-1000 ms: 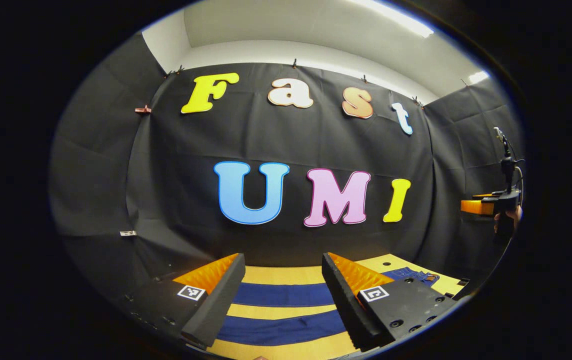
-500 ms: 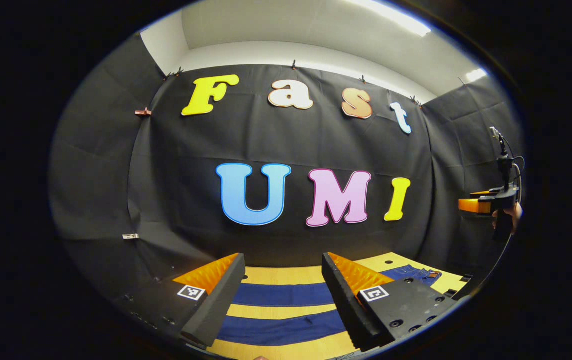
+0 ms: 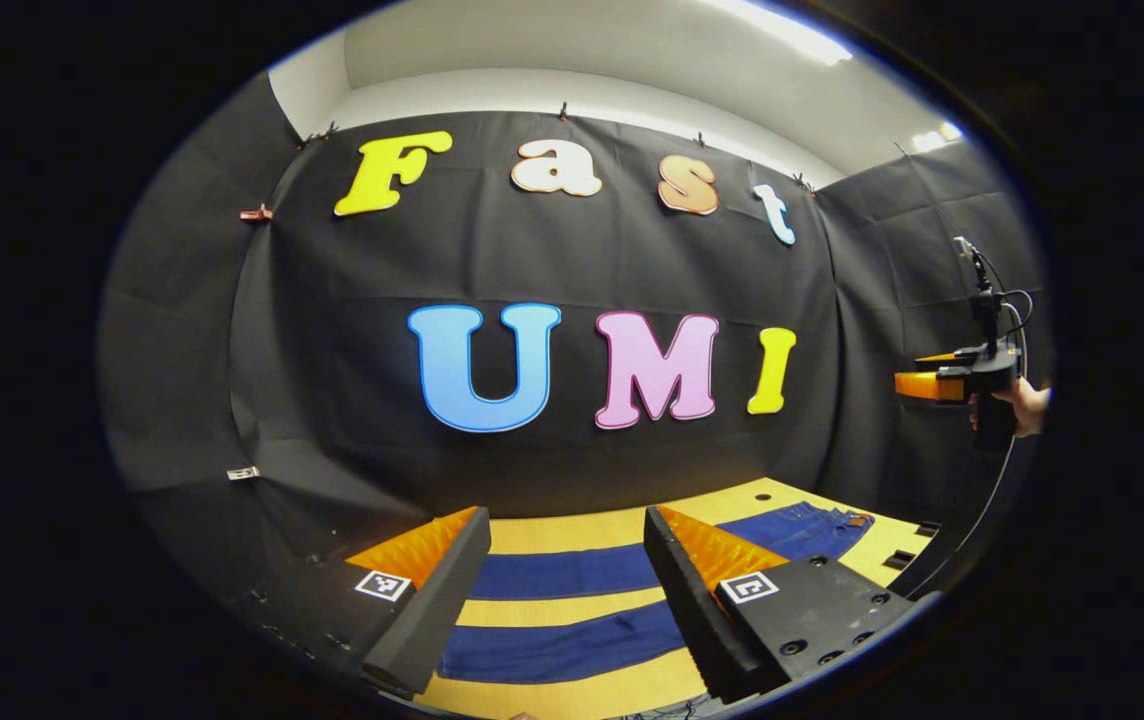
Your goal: Grasp the waist and the cuffs of the jeans and fold them to make the two legs overlap; first hold the waist and fold one-third of the jeans toward the cuffs, then hold the cuffs and fold the remaining one-third in the same direction to finish folding.
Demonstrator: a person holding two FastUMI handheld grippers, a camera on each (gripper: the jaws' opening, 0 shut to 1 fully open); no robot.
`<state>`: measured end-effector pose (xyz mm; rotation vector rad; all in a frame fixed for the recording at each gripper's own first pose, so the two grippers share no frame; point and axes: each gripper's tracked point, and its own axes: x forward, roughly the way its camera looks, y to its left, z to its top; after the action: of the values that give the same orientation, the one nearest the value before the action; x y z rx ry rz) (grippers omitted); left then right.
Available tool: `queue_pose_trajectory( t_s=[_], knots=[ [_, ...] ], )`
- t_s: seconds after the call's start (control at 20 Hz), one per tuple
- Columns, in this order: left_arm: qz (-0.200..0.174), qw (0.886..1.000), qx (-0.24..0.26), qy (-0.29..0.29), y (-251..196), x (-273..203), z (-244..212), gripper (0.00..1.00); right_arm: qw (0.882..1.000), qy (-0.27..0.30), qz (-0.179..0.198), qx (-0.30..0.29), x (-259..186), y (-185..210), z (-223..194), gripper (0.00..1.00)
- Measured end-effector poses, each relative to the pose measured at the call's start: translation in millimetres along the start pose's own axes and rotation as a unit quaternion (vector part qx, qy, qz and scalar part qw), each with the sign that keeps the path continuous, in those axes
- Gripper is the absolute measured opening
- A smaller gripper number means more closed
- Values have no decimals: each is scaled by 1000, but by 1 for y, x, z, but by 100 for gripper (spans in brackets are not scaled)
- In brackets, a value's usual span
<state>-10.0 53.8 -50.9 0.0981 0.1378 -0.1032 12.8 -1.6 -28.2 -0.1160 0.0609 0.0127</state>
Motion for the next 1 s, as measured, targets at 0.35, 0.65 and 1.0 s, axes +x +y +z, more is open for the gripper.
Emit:
queue_pose_trajectory(
  t_s=[0.35,0.65,1.0],
  knots=[
    [-66,993,37,96,12,13,-73,98,990,85,52,-100,17,-22,-77,82],
    [-126,972,71,187,19,36,-141,98,957,194,143,-164,47,-23,-187,97],
    [-205,915,131,322,27,61,-240,99,869,329,262,-259,100,-26,-326,97]
  ],
)
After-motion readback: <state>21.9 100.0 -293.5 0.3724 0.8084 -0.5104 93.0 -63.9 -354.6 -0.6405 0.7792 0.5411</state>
